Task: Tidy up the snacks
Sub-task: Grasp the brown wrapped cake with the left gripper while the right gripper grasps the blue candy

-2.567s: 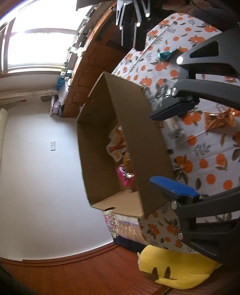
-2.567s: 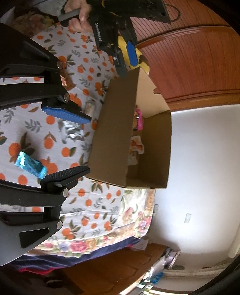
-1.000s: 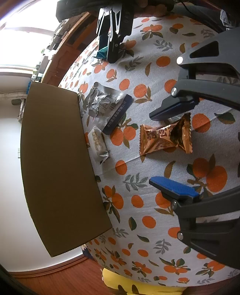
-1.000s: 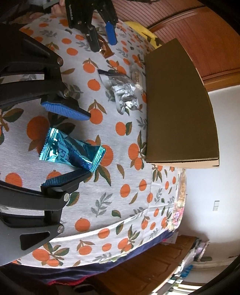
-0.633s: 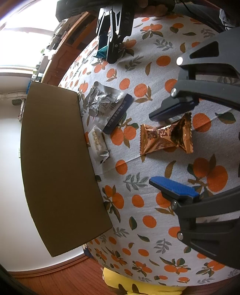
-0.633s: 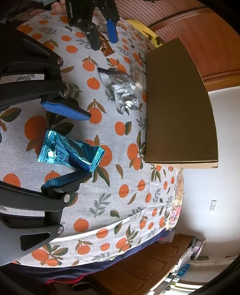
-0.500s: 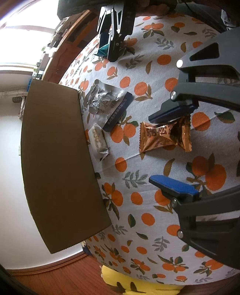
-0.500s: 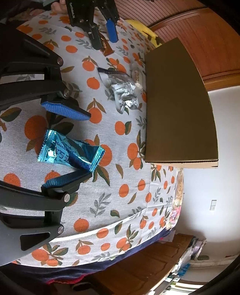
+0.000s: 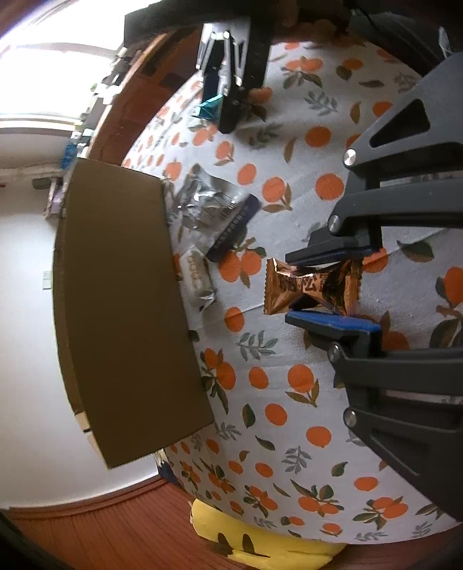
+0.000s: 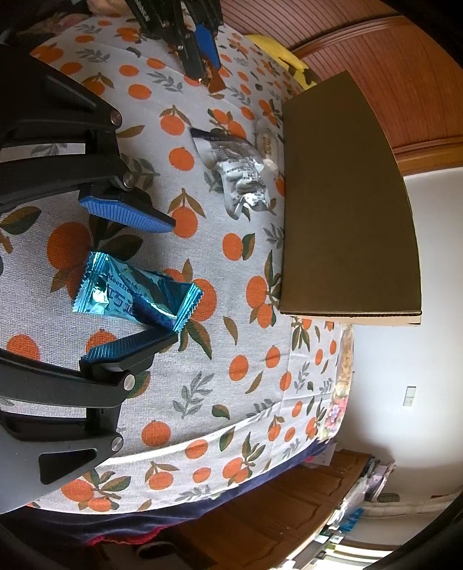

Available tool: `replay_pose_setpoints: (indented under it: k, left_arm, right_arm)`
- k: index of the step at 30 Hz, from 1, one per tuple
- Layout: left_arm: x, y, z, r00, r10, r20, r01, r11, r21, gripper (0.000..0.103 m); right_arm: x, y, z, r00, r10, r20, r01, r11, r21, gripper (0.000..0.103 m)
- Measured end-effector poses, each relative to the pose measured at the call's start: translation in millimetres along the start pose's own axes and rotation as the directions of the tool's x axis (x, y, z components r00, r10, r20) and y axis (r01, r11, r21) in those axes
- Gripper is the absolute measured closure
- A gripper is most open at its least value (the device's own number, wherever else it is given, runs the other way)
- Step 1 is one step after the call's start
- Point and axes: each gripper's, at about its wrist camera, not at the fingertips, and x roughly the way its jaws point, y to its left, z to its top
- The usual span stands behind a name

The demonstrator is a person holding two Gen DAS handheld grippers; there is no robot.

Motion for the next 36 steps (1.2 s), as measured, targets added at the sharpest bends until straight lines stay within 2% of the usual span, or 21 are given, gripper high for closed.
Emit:
replay_pose_setpoints:
  k: [4, 10, 13, 18, 23, 36]
  left_arm:
    - [-10, -1, -1, 1.0, -0.015, 0.021, 0.015, 0.999, -0.028, 0.08]
    - [-25, -7, -4, 0.999, -0.008, 0.045, 0.008, 1.0, -0.002, 0.08]
    - [-31, -7, -6, 0.998, -0.011, 0.054, 0.011, 1.0, -0.003, 0.08]
    - [-38, -8, -12, 0.998, -0.02, 0.063, 0.02, 1.0, -0.007, 0.08]
    - [-40, -10, -19, 0.998, -0.034, 0.062, 0.035, 0.999, -0.014, 0.08]
    - [-32, -10, -21, 0.997, -0.058, 0.056, 0.06, 0.998, -0.028, 0.08]
  right_arm:
    - [1, 0, 0, 1.0, -0.004, 0.0, 0.004, 1.0, -0.003, 0.046]
    - [1, 2, -1, 1.0, -0.013, -0.001, 0.013, 1.0, -0.007, 0.046]
    - [1, 1, -1, 1.0, -0.025, 0.0, 0.025, 1.0, -0.002, 0.053]
    - [-1, -9, 0, 0.999, -0.039, 0.001, 0.039, 0.999, 0.031, 0.075]
    - [-7, -13, -2, 0.999, -0.05, -0.004, 0.05, 0.998, 0.027, 0.077]
    - [-31, -12, -13, 1.0, -0.007, 0.005, 0.007, 0.998, 0.055, 0.079]
